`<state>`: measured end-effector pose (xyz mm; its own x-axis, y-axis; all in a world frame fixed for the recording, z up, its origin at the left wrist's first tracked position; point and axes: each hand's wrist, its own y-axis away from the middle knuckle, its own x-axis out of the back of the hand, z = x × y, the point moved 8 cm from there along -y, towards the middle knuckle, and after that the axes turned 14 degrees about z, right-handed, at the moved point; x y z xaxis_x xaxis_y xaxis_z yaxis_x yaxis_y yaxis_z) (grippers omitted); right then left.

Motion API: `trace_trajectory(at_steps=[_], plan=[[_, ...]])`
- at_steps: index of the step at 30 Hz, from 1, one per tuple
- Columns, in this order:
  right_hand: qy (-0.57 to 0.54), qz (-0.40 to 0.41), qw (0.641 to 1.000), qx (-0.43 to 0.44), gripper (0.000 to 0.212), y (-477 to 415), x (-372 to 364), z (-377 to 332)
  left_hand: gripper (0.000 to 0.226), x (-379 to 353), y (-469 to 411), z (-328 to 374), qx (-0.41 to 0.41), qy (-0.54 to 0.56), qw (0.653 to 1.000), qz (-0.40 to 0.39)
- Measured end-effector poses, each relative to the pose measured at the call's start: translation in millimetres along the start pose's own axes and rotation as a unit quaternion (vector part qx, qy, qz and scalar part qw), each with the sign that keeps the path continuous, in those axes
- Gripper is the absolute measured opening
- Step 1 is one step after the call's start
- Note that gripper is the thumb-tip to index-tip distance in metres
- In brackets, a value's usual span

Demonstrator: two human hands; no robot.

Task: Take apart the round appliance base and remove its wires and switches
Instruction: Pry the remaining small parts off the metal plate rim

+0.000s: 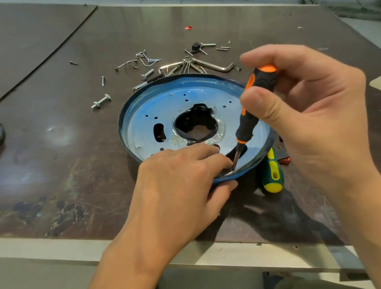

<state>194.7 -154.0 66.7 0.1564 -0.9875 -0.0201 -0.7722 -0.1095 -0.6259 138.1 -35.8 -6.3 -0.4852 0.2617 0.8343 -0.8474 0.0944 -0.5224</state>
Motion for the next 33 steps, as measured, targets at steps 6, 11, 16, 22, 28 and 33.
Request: trace_trajectory(at_steps=[6, 11, 16, 22, 28, 33], plan=[[-0.039, -0.058, 0.997, -0.02, 0.035, 4, -6, 3, 0.031, 0, 0, 1, -0.003, 0.004, 1.0, -0.003], [-0.007, -0.018, 1.0, 0.007, 0.027, 3, -5, -1, 0.031, 1, 0, 0, -0.002, -0.001, 1.0, -0.003], [0.008, -0.012, 1.0, 0.028, 0.033, 1, -2, -3, 0.03, 3, 0, 1, -0.002, -0.007, 1.0, 0.007], [-0.013, -0.023, 0.999, -0.023, 0.026, 0, 1, 6, 0.033, 2, 0, 1, -0.006, -0.005, 1.0, 0.003], [0.021, 0.004, 1.0, 0.01, 0.034, -3, 5, 2, 0.035, 1, 0, 1, -0.004, 0.001, 1.0, 0.004], [-0.003, -0.024, 1.0, -0.018, 0.029, -1, 4, 7, 0.035, 0, 0, 0, -0.003, 0.001, 1.0, -0.005]])
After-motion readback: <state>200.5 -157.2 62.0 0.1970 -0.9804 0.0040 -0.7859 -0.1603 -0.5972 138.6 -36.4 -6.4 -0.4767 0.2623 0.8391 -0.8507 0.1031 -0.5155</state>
